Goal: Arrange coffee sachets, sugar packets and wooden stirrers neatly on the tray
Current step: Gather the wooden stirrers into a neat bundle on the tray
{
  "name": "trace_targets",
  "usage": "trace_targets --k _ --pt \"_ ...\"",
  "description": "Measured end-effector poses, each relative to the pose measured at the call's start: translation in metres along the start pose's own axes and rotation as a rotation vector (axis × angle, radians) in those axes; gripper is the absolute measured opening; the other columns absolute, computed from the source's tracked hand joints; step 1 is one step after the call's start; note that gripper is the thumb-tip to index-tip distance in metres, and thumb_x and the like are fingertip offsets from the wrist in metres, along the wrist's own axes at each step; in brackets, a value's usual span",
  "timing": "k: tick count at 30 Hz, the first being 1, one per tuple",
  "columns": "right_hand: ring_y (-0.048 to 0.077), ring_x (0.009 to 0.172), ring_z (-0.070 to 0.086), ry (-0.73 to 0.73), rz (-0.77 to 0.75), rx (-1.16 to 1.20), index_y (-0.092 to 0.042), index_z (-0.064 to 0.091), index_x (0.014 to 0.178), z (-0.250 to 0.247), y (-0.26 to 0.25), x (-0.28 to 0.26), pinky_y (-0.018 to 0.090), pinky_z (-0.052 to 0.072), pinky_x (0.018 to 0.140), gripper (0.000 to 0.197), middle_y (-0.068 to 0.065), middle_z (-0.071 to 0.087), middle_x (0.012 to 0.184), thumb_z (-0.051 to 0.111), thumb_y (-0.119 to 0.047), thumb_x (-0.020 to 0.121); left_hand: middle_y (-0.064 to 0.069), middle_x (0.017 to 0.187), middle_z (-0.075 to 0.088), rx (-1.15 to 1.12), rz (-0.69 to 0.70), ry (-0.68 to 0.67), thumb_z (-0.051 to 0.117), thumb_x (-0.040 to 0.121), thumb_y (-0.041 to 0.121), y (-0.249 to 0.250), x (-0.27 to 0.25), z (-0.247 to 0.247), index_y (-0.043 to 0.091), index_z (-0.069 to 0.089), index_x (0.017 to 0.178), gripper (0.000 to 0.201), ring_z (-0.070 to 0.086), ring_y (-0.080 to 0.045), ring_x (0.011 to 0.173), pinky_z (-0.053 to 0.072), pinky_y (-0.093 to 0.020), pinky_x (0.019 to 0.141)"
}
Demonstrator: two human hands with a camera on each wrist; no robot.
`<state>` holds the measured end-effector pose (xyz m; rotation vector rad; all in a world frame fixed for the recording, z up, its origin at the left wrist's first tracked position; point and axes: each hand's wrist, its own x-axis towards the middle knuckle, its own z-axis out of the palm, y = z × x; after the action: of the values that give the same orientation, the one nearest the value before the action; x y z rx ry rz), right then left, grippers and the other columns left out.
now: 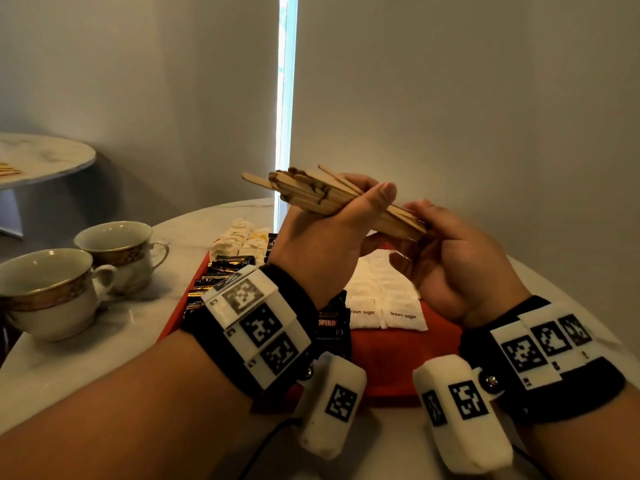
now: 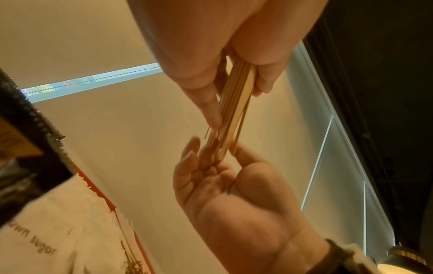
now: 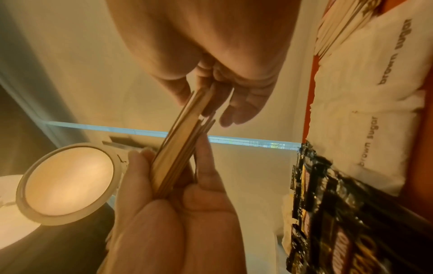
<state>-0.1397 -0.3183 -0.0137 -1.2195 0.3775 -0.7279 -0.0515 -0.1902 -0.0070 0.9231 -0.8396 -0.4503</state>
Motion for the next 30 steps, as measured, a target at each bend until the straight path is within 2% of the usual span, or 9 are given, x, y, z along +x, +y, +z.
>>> trace_targets --k 2,5,11,13,18,21,23,27,30 --pt "0.023 0.093 0.069 -0.004 0.005 0.019 -0.014 0.068 0.102 0.0 -0.001 0.0 0.039 0.054 0.074 0.026 0.007 0.072 0.099 0.055 -0.036 0.1 -0.021 0.104 0.072 0.009 -0.003 -0.002 0.066 0.093 0.013 -0.002 -0.001 0.002 0.011 0.065 0.088 0.005 0.074 -0.031 0.095 0.061 -0.049 0.084" --pt "0.036 0.118 0.064 -0.067 -0.022 0.007 -0.004 0.062 0.129 0.007 0.005 -0.004 0.05 0.053 0.1 0.043 0.02 0.066 0.127 0.055 -0.035 0.1 -0.017 0.092 0.073 0.006 0.014 -0.031 0.065 0.095 0.009 -0.007 -0.002 0.004 0.015 0.069 0.083 0.014 0.073 -0.036 0.093 0.057 -0.058 0.09" --pt "0.024 0.091 0.065 -0.038 -0.016 0.025 -0.012 0.066 0.11 0.006 0.0 -0.005 0.035 0.051 0.072 0.025 0.009 0.069 0.102 0.055 -0.032 0.099 -0.018 0.099 0.073 -0.051 -0.036 0.036 0.067 0.091 0.01 0.001 0.003 -0.001 0.007 0.063 0.093 0.005 0.074 -0.031 0.093 0.062 -0.046 0.077" --pt "0.025 0.093 0.066 -0.028 -0.004 0.046 -0.012 0.065 0.109 0.006 0.0 -0.006 0.038 0.051 0.076 0.025 0.01 0.07 0.104 0.054 -0.032 0.099 -0.017 0.1 0.073 -0.062 -0.045 0.034 0.067 0.091 0.01 0.0 0.002 0.0 0.007 0.063 0.093 0.006 0.075 -0.03 0.092 0.062 -0.043 0.075" --pt "0.043 0.122 0.06 -0.081 -0.06 0.07 0.002 0.054 0.135 0.014 0.008 -0.01 0.059 0.048 0.103 0.05 0.027 0.062 0.129 0.057 -0.03 0.095 -0.017 0.092 0.073 -0.074 -0.07 0.024 0.068 0.092 0.011 -0.009 0.0 0.004 0.014 0.068 0.083 0.009 0.073 -0.037 0.093 0.059 -0.055 0.086" --pt "0.034 0.1 0.065 -0.071 -0.055 0.024 0.001 0.058 0.131 0.012 0.008 -0.008 0.043 0.057 0.082 0.045 0.021 0.068 0.113 0.057 -0.028 0.096 -0.019 0.099 0.075 -0.08 -0.104 0.048 0.072 0.087 0.017 -0.008 0.002 0.0 0.012 0.066 0.088 0.007 0.073 -0.037 0.096 0.058 -0.056 0.088" --pt "0.028 0.092 0.061 -0.069 -0.051 -0.029 -0.002 0.064 0.122 0.008 0.006 -0.006 0.036 0.052 0.07 0.043 0.014 0.068 0.103 0.061 -0.033 0.092 -0.017 0.099 0.075 -0.079 -0.126 0.056 0.071 0.088 0.017 -0.006 0.003 -0.002 0.012 0.065 0.089 0.007 0.074 -0.035 0.095 0.059 -0.053 0.086" --pt "0.024 0.089 0.067 -0.113 -0.196 -0.368 -0.019 0.068 0.099 -0.009 -0.007 -0.005 0.037 0.052 0.068 0.043 0.003 0.072 0.094 0.079 -0.049 0.069 -0.015 0.098 0.075 -0.037 -0.19 0.022 0.064 0.095 0.019 -0.001 0.003 -0.004 0.009 0.064 0.093 0.01 0.074 -0.033 0.093 0.061 -0.048 0.081" --pt "0.028 0.083 0.071 -0.28 -0.219 -0.618 -0.019 0.066 0.102 -0.016 -0.016 -0.01 0.041 0.056 0.069 0.042 0.005 0.075 0.093 0.086 -0.04 0.071 -0.015 0.095 0.075 0.065 -0.25 -0.001 0.065 0.096 0.027 0.0 0.003 -0.005 0.005 0.068 0.097 0.022 0.075 -0.032 0.09 0.062 -0.047 0.076"
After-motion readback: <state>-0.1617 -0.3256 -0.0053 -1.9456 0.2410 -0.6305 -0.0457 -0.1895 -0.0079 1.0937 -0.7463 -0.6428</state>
